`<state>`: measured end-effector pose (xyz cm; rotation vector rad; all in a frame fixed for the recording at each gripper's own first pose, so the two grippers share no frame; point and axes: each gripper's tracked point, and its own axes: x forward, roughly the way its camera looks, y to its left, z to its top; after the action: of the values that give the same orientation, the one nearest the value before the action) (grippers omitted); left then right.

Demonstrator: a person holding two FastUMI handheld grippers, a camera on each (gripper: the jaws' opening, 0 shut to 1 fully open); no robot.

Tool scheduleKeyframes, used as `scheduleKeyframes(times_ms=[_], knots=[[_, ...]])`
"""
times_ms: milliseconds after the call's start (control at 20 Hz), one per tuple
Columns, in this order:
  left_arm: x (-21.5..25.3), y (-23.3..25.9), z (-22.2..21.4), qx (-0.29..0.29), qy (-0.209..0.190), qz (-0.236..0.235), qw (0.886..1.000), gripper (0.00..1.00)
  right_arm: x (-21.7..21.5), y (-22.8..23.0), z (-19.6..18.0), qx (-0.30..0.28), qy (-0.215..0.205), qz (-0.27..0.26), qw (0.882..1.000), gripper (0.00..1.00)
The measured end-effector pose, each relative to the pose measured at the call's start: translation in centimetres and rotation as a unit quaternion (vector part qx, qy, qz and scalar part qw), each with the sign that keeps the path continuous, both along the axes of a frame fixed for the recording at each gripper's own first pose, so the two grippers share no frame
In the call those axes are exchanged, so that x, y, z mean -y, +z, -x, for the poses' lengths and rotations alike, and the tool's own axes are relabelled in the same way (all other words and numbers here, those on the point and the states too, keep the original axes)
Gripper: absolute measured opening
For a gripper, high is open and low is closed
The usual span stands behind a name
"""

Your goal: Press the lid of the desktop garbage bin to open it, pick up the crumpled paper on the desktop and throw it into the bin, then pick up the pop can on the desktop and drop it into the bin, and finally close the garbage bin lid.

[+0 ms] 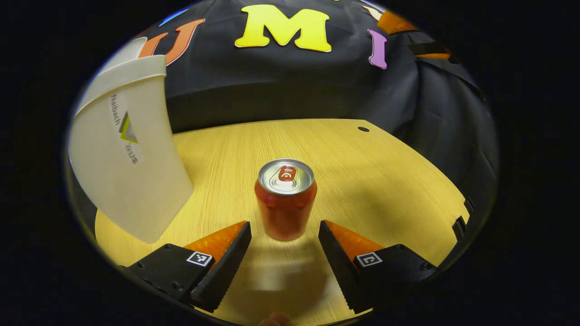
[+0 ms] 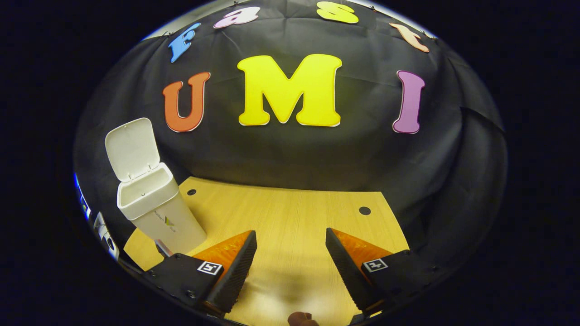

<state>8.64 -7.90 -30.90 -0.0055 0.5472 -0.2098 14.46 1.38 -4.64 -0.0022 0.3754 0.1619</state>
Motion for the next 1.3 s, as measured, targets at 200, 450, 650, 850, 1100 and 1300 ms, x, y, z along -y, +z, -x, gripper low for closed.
scheduleKeyframes(times_ms=[200, 450, 650, 850, 1100, 1300], knots=[[0.2, -0.8, -2.3, 0.005, 0.004, -0.007, 1.0, 0.99, 0.8, -0.9, 0.5, -0.004, 0.004, 0.018, 1.0, 0.96], [0.1, -1.1, -3.5, 0.014, 0.003, -0.005, 1.0, 0.99, 1.2, -3.0, 0.8, -0.034, 0.003, 0.015, 0.999, 0.96], [0.0, -1.1, -3.3, 0.012, -0.003, 0.004, 1.0, 0.96, 1.3, -3.9, 1.0, -0.044, 0.006, 0.013, 0.999, 0.96], [0.1, -1.2, -3.3, 0.013, -0.007, -0.004, 1.0, 0.87, 1.0, -5.1, 1.8, -0.063, 0.004, 0.0, 0.998, 0.96], [-0.3, 0.4, -3.2, 0.023, -0.005, -0.006, 1.0, 0.86, 1.0, -5.0, 2.9, -0.059, 0.016, 0.012, 0.998, 0.93], [-0.7, 3.3, -1.6, 0.024, 0.003, -0.013, 1.0, 0.86, 1.2, -4.0, 3.3, -0.049, 0.019, -0.001, 0.999, 0.93]])
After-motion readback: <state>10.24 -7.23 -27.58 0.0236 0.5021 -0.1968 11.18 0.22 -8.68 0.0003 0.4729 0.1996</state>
